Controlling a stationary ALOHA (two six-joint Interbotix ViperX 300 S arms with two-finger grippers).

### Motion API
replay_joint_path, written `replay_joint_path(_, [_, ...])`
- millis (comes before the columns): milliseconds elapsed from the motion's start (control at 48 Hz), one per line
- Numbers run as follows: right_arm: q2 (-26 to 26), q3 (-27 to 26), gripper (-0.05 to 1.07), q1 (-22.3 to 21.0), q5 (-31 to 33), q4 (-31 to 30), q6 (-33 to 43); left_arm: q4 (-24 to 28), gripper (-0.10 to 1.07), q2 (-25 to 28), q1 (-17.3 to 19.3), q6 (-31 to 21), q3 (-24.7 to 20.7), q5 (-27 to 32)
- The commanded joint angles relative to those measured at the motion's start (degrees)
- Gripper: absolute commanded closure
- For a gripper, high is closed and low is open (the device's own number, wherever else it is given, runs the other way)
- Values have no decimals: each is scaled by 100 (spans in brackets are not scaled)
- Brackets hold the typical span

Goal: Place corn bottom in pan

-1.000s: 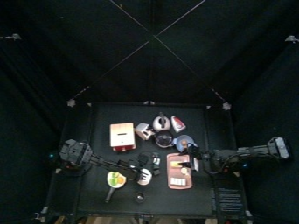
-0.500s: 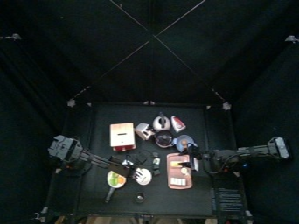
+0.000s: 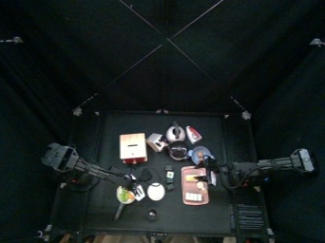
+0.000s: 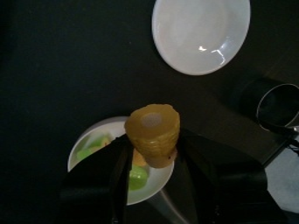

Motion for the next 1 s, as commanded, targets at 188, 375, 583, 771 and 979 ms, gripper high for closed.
replay_joint_path(188, [26,-53,13,18,-18,-9,0,-325,34,-220,-62,-26,396,-9])
replay_joint_path(375, [26,-53,13,18,-18,-9,0,-545,33,-220,-62,-26,554,-185])
replay_joint_path(583, [18,-53,13,9,-18,-9,0,-562,30,-176,-62,-26,563,-246])
replay_joint_path(771, [26,-53,13,9,-18,-9,0,-589,22,-167,-53,-26,563,-246])
replay_joint_path(979, [26,-53,13,9,-18,-9,0,-598,14,-132,-26,-35,563,-237])
